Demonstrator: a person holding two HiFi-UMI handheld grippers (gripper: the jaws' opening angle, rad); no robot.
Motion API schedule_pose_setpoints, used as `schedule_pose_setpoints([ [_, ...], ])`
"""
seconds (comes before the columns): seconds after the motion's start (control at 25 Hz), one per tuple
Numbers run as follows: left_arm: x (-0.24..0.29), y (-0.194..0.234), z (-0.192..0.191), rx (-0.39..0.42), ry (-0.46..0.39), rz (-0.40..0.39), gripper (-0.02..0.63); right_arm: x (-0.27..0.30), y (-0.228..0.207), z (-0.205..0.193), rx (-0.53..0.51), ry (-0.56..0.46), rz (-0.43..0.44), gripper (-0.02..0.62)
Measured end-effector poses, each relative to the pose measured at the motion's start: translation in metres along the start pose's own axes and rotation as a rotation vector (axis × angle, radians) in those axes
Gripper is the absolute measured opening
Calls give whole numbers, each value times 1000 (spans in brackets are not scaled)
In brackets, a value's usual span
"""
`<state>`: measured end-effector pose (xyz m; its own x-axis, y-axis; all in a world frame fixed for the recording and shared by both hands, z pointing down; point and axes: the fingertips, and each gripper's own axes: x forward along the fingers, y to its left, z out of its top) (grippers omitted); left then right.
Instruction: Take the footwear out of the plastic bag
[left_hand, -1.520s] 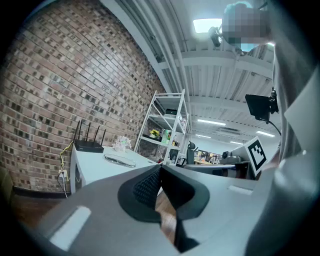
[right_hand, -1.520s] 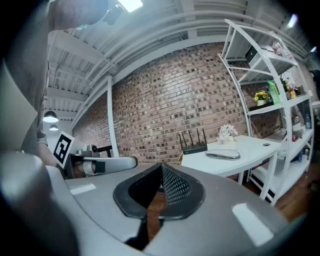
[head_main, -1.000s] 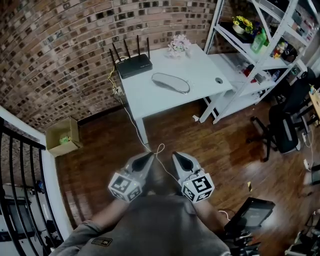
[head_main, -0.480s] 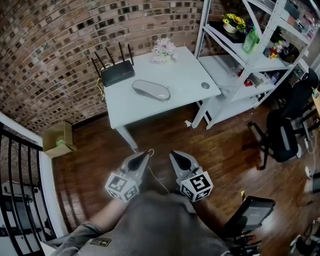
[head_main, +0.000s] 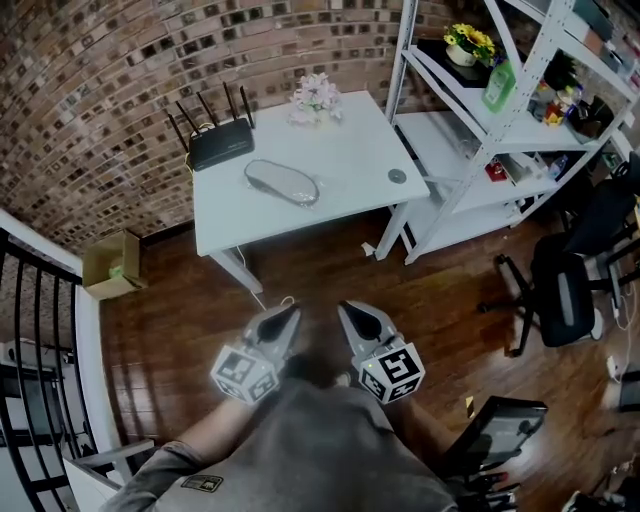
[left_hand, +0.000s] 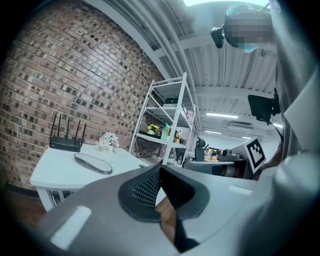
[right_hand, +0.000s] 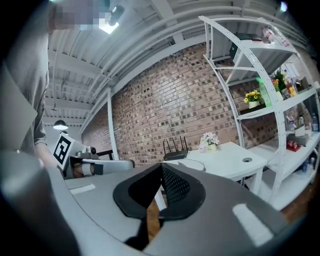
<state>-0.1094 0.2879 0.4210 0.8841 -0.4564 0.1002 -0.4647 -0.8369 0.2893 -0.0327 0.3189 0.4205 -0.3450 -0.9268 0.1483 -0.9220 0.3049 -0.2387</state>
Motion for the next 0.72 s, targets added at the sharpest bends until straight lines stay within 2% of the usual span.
schedule_pose_setpoints([
  [0.32, 45, 24, 7, -2, 9, 19, 2, 31, -39, 11, 14, 11, 17, 11],
  [0.72, 115, 109, 30, -15, 1, 31, 2, 123, -98, 32, -6, 38, 10, 11],
])
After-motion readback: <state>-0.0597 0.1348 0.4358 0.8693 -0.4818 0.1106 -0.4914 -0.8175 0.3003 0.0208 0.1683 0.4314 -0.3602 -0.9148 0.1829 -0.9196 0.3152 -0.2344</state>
